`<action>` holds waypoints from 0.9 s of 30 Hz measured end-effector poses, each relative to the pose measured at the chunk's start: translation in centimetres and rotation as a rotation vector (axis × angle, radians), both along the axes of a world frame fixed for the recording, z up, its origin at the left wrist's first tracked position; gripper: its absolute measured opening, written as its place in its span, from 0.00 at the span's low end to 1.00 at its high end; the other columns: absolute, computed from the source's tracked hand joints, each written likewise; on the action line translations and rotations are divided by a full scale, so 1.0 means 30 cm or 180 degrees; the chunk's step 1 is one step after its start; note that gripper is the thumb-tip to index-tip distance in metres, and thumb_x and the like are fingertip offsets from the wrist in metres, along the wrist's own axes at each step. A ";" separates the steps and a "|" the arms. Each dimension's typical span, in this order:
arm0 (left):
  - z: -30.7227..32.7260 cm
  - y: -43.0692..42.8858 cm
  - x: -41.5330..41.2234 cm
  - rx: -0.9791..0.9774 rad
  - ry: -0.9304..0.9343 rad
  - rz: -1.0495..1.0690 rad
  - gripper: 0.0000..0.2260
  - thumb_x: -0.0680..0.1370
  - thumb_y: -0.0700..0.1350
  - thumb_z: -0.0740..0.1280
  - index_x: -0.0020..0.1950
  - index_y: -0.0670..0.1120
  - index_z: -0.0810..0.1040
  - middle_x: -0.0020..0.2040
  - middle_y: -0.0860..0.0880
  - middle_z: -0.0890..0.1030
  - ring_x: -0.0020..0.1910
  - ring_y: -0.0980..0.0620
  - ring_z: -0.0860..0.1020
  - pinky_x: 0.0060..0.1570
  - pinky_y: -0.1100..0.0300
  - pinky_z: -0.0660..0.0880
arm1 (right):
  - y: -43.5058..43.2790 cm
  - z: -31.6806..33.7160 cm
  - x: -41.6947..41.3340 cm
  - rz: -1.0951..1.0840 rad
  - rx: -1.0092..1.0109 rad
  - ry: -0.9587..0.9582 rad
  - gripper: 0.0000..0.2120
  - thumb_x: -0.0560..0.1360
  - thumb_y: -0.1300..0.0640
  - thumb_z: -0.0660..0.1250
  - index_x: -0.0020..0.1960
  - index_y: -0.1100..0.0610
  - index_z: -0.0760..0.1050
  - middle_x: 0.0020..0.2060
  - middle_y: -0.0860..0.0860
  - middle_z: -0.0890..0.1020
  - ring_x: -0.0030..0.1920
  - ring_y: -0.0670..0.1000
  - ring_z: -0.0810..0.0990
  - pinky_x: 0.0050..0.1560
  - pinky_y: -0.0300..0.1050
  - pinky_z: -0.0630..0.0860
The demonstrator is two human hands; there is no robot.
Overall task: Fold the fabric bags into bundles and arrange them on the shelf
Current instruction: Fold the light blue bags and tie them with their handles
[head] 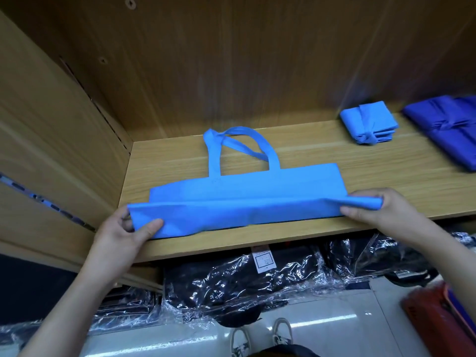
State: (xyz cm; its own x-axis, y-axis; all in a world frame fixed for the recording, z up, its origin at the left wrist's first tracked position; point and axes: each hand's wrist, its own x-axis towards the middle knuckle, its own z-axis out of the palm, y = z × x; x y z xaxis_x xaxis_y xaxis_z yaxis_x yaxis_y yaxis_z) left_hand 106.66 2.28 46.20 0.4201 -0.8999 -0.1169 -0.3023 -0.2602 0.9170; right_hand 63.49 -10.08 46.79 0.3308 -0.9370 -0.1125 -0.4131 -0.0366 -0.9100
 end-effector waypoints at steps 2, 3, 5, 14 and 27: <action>-0.019 -0.011 -0.009 0.0044 -0.0038 0.0268 0.05 0.76 0.44 0.71 0.51 0.49 0.78 0.43 0.54 0.86 0.45 0.54 0.83 0.52 0.52 0.77 | 0.003 -0.021 0.036 -0.0539 -0.0010 -0.0287 0.12 0.69 0.46 0.74 0.47 0.52 0.82 0.46 0.48 0.86 0.41 0.38 0.82 0.44 0.29 0.76; -0.025 -0.016 -0.018 0.0060 -0.0306 0.0392 0.03 0.77 0.46 0.70 0.50 0.49 0.78 0.42 0.53 0.85 0.46 0.51 0.83 0.51 0.50 0.77 | 0.004 -0.034 0.058 -0.0755 -0.0099 -0.0245 0.06 0.73 0.52 0.72 0.49 0.51 0.80 0.47 0.50 0.86 0.43 0.39 0.83 0.46 0.31 0.78; -0.030 -0.024 -0.042 0.0067 -0.0975 0.0548 0.06 0.78 0.50 0.68 0.47 0.48 0.77 0.41 0.51 0.82 0.44 0.45 0.80 0.46 0.49 0.75 | 0.003 -0.067 0.089 -0.1108 -0.0431 0.0120 0.03 0.77 0.55 0.69 0.50 0.50 0.79 0.46 0.48 0.85 0.46 0.44 0.84 0.50 0.42 0.80; -0.015 -0.049 -0.067 0.0765 -0.2369 0.0517 0.23 0.78 0.62 0.60 0.35 0.45 0.66 0.35 0.39 0.77 0.39 0.36 0.75 0.35 0.50 0.68 | -0.009 -0.091 0.163 -0.1600 -0.1239 0.1999 0.19 0.78 0.47 0.65 0.46 0.65 0.74 0.40 0.64 0.75 0.45 0.66 0.75 0.44 0.55 0.69; -0.035 -0.078 -0.126 0.0358 -0.3194 -0.1102 0.29 0.74 0.69 0.53 0.69 0.55 0.72 0.68 0.48 0.75 0.67 0.43 0.72 0.66 0.42 0.67 | -0.049 -0.035 0.184 -0.1383 -0.0726 0.2619 0.23 0.77 0.41 0.63 0.58 0.61 0.71 0.55 0.61 0.73 0.55 0.64 0.74 0.50 0.54 0.70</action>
